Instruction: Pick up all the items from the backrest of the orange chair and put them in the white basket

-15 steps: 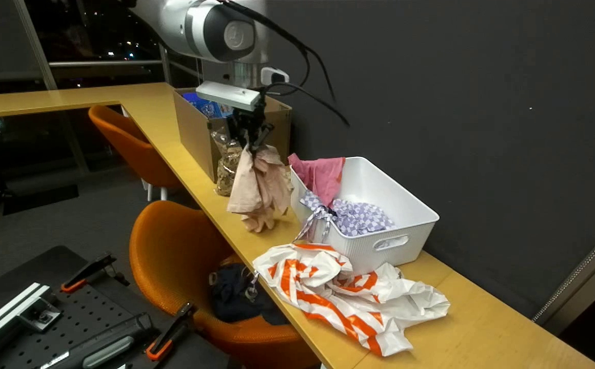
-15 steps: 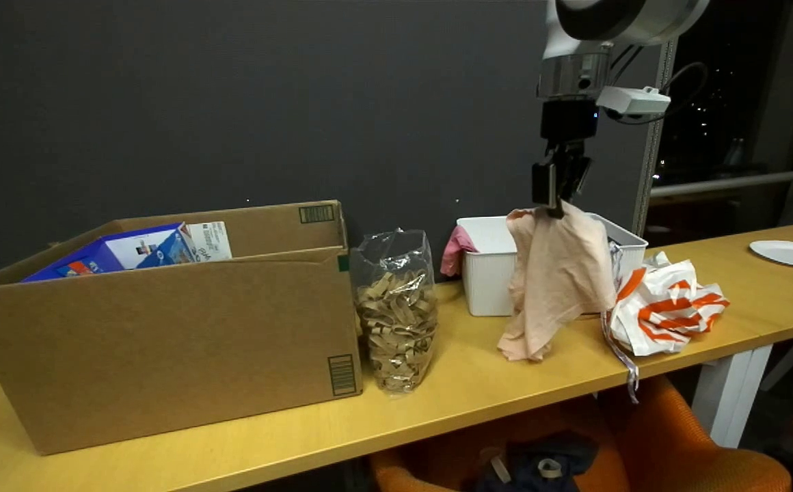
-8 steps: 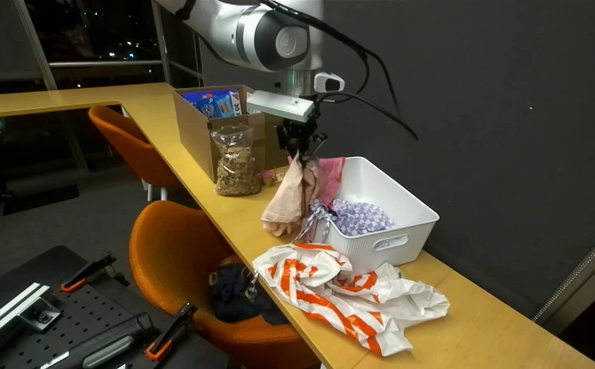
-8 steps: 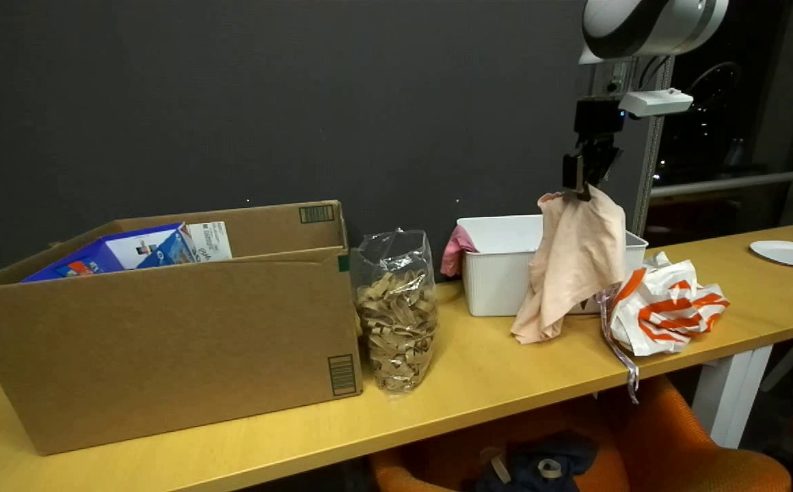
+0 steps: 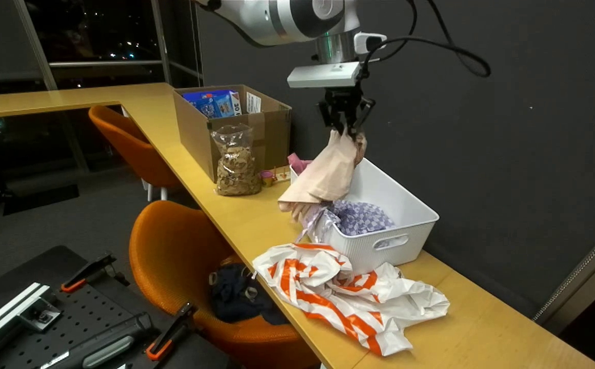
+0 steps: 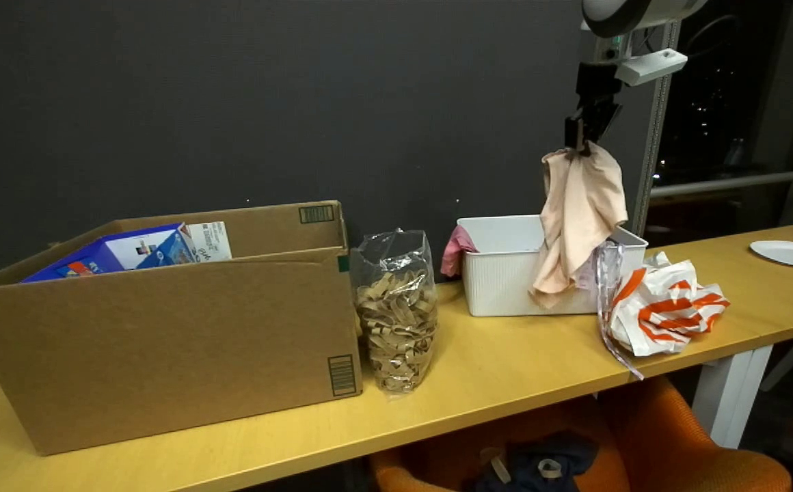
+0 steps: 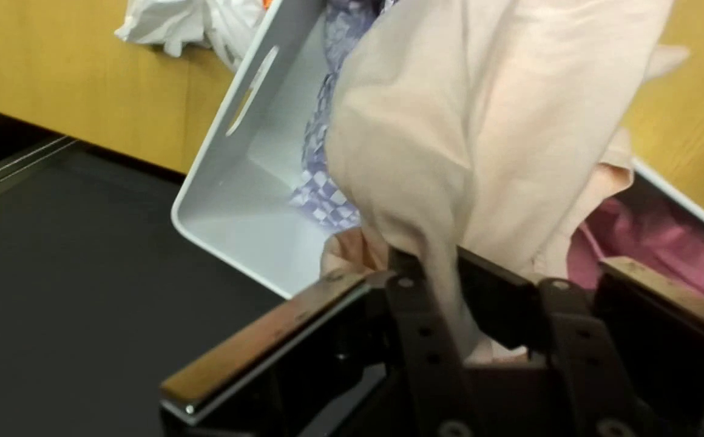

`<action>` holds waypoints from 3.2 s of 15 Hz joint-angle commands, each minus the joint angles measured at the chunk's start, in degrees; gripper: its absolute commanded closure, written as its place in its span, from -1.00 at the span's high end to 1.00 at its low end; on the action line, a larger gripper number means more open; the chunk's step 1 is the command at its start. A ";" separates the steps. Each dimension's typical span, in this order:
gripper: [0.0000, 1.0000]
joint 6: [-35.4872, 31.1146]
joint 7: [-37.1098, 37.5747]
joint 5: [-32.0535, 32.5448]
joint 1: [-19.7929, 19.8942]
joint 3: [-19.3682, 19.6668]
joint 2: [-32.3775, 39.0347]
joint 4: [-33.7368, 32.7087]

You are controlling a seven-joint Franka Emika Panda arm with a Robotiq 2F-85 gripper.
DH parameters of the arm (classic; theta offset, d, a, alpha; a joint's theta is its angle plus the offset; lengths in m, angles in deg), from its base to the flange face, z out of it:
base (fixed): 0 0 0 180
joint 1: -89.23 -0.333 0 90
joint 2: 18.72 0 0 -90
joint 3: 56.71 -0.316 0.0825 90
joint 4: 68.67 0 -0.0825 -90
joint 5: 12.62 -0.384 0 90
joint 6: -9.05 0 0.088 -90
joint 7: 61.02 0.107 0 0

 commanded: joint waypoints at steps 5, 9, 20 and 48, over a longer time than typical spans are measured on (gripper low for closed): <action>-0.93 5.42 2.30 6.84 0.01 3.05 12.21 -24.61; -0.93 6.25 1.61 6.39 0.97 2.23 17.62 -29.83; 0.50 -1.48 -3.00 3.64 -1.98 -5.97 19.52 -18.72; 0.31 -0.90 -10.36 13.00 -14.71 -1.41 40.37 -41.53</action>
